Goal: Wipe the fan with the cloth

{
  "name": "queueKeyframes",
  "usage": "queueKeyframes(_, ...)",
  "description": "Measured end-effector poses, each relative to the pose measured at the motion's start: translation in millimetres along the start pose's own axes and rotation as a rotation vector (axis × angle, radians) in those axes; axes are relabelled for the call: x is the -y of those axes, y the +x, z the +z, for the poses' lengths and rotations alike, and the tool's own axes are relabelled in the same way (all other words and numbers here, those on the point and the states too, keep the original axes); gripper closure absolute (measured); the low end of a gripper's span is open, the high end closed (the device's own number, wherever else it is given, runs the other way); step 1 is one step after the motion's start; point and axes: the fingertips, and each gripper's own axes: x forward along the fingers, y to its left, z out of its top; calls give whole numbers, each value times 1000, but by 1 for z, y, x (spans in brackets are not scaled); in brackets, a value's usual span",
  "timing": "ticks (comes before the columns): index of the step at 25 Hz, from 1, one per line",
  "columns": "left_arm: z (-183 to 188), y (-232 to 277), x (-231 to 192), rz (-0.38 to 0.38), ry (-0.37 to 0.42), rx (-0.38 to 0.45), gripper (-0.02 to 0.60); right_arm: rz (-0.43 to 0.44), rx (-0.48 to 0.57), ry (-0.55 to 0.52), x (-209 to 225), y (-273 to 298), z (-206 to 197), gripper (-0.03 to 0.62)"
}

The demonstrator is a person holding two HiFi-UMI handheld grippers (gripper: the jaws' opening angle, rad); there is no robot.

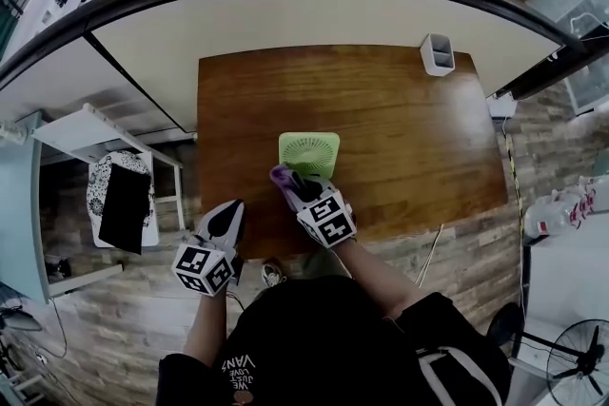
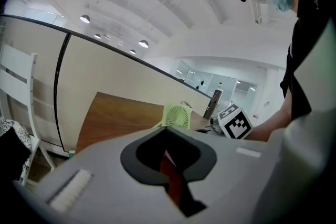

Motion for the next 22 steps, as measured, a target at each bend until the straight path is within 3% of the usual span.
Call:
queueKeyframes(13,0,39,28,-107,18,-21,570,-128,-20,83,53,-51,-33,510)
queueKeyframes(22,1,50,40,-141,29,-25,571,-227,-42,147,84,-76,-54,510)
